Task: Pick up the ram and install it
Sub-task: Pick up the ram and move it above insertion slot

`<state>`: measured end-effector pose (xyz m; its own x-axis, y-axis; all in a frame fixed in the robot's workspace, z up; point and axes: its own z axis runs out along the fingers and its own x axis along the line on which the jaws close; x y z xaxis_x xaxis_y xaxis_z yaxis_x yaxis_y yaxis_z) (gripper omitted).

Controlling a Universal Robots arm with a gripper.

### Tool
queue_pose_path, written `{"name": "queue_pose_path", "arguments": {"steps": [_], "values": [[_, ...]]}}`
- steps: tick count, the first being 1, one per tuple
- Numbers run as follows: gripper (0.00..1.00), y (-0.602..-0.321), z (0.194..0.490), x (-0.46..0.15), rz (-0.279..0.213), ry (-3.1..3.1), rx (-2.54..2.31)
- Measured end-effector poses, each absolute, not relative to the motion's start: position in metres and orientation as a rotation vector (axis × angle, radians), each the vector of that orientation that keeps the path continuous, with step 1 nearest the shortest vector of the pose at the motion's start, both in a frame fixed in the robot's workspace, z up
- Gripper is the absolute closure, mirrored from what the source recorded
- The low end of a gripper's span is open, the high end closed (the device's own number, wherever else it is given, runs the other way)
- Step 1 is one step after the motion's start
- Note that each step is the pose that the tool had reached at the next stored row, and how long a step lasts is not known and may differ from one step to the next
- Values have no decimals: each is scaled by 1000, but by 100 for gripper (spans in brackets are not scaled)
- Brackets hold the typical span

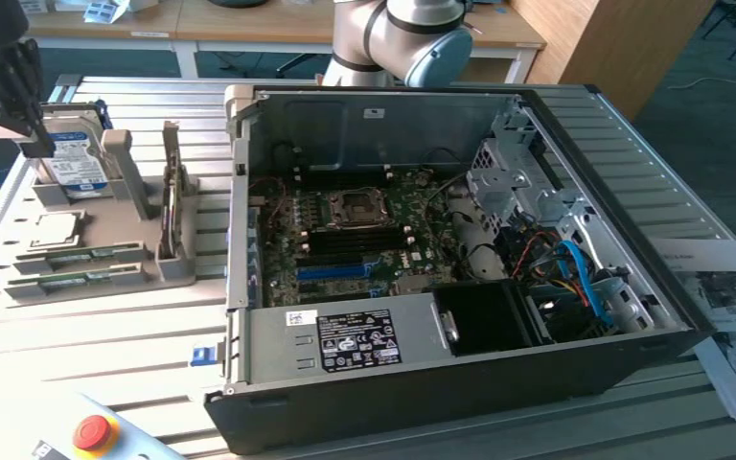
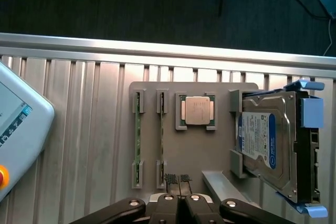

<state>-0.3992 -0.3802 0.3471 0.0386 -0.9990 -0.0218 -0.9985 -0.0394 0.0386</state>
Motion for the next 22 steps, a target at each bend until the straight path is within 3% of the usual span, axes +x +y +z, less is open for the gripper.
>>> {"name": "queue_pose_path", "arguments": {"steps": [22], "values": [[90, -380, 307, -400, -66, -2166, 2257]]}}
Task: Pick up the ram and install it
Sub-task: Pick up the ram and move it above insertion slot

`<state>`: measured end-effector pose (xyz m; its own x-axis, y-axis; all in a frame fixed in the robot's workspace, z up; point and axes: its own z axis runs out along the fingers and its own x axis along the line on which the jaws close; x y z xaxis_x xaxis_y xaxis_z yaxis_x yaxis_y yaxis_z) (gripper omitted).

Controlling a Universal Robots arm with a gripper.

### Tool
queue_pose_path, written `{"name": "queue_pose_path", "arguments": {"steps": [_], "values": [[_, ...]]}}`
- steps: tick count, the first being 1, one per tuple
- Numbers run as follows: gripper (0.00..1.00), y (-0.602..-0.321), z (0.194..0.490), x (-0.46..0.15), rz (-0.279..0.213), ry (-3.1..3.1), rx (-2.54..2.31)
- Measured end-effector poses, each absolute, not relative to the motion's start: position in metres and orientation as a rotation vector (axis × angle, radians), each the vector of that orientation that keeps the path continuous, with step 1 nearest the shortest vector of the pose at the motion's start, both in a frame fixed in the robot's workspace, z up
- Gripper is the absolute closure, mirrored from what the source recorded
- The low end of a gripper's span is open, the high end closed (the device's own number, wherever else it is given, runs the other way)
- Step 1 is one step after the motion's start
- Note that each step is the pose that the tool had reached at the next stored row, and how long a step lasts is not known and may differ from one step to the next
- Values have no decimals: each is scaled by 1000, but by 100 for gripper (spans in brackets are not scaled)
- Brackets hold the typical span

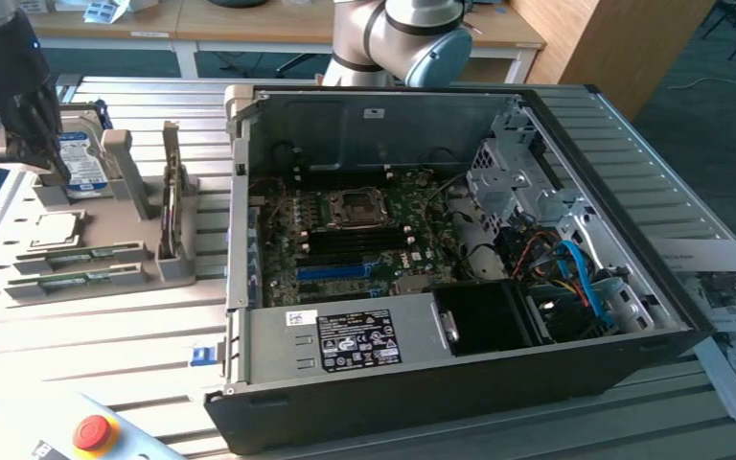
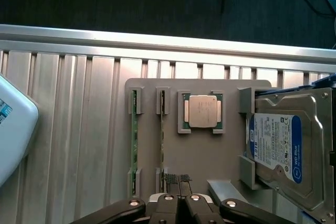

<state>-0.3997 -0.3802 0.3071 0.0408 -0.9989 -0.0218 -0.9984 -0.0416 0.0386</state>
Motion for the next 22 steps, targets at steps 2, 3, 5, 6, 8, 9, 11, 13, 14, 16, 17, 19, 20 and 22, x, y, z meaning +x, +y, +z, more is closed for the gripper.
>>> {"name": "queue_pose_path", "arguments": {"steps": [2, 3, 5, 6, 8, 9, 11, 13, 14, 16, 17, 19, 20, 22], "values": [[90, -380, 304, -400, -66, -2166, 2257], [90, -380, 302, -400, -66, -2165, 2258], [90, -380, 298, -400, -66, -2165, 2258], [90, -380, 296, -400, -66, -2165, 2258], [90, -380, 293, -400, -66, -2164, 2258], [90, -380, 291, -400, -66, -2164, 2258], [90, -380, 287, -400, -66, -2164, 2259], [90, -380, 283, -400, -66, -2164, 2259], [90, -380, 282, -400, -66, -2164, 2259], [90, -380, 278, -400, -66, -2163, 2260], [90, -380, 276, -400, -66, -2163, 2260], [90, -380, 273, -400, -66, -2163, 2260], [90, -380, 271, -400, -66, -2163, 2260], [90, -380, 268, -400, -66, -2162, 2261]]}}
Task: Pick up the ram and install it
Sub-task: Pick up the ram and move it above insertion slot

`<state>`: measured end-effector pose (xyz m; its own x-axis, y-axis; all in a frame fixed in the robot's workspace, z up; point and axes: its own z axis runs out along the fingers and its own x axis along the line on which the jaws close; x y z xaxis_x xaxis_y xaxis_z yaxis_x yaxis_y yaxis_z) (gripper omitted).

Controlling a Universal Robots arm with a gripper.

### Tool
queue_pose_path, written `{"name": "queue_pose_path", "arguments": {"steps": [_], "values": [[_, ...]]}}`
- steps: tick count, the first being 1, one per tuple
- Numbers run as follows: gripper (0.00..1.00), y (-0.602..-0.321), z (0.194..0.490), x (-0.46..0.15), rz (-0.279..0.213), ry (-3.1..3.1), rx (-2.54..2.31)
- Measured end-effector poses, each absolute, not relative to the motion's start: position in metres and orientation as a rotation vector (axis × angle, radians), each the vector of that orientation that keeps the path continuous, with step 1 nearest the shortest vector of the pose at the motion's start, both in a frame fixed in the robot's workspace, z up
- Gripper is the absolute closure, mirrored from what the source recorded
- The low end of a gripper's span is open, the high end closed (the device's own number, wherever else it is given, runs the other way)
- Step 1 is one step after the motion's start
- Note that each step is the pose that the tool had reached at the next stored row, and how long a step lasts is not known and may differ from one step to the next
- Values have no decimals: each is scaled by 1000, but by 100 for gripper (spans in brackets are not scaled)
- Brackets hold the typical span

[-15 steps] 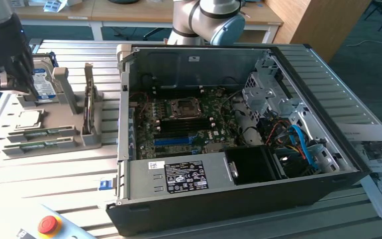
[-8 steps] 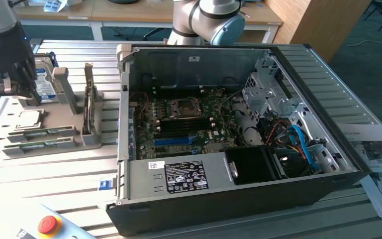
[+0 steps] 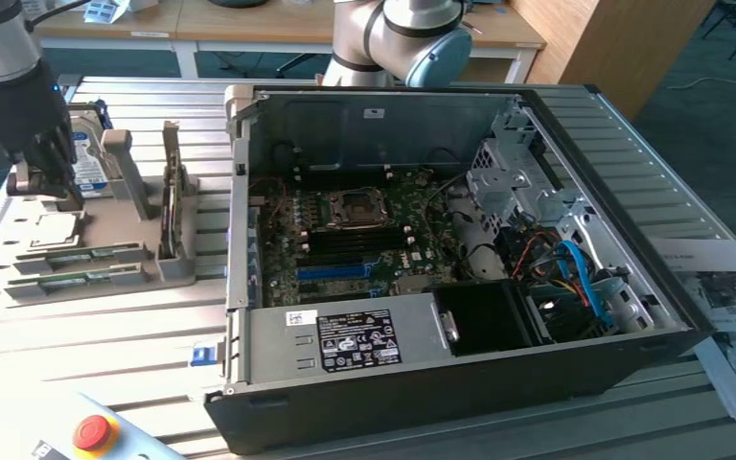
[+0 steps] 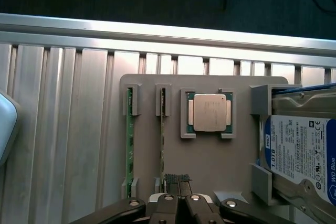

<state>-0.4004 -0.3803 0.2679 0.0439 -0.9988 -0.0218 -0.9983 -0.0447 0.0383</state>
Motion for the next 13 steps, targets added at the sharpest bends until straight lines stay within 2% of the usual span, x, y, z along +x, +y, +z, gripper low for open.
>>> {"name": "queue_pose_path", "arguments": {"steps": [13], "values": [[90, -380, 268, -400, -66, -2162, 2261]]}}
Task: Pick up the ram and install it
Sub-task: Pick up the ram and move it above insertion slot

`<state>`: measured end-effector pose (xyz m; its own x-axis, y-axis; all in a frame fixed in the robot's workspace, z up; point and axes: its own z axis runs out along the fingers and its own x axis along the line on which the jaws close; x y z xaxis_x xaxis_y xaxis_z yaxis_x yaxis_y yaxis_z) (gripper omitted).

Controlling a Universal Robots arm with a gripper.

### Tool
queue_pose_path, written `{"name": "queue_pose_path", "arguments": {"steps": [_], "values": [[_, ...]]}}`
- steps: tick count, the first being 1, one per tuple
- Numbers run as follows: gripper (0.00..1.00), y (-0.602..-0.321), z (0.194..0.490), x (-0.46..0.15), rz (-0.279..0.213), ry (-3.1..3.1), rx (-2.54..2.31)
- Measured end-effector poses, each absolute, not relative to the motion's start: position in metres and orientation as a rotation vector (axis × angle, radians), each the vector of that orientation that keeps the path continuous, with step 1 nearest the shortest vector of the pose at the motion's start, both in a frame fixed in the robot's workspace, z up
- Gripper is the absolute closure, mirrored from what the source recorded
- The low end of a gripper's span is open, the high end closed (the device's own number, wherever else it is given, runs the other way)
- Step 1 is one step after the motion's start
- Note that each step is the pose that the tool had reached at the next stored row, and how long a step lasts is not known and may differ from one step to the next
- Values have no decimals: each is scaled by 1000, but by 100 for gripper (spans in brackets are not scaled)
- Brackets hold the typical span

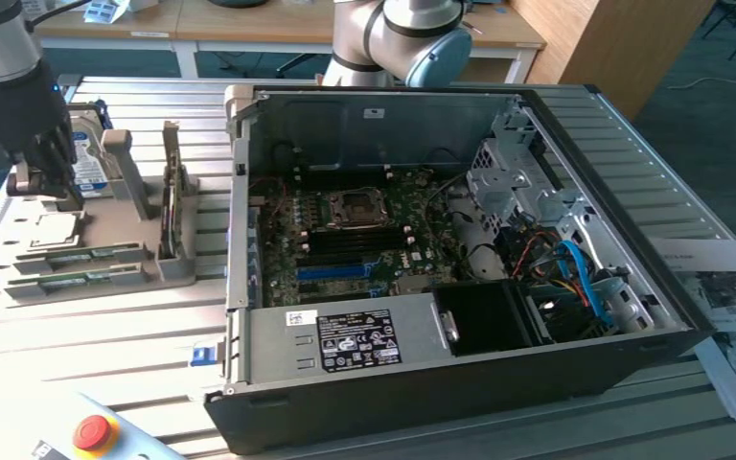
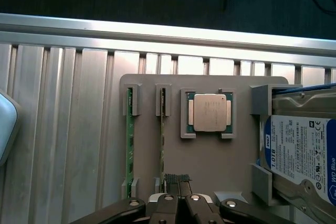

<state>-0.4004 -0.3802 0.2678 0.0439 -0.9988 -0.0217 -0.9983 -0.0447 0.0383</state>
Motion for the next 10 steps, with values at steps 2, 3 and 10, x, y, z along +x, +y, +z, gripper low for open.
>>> {"name": "queue_pose_path", "arguments": {"steps": [2, 3, 10], "values": [[90, -381, 268, -400, -66, -2163, 2261], [90, -382, 268, -400, -66, -2163, 2261], [90, -394, 268, -400, -66, -2162, 2261]]}}
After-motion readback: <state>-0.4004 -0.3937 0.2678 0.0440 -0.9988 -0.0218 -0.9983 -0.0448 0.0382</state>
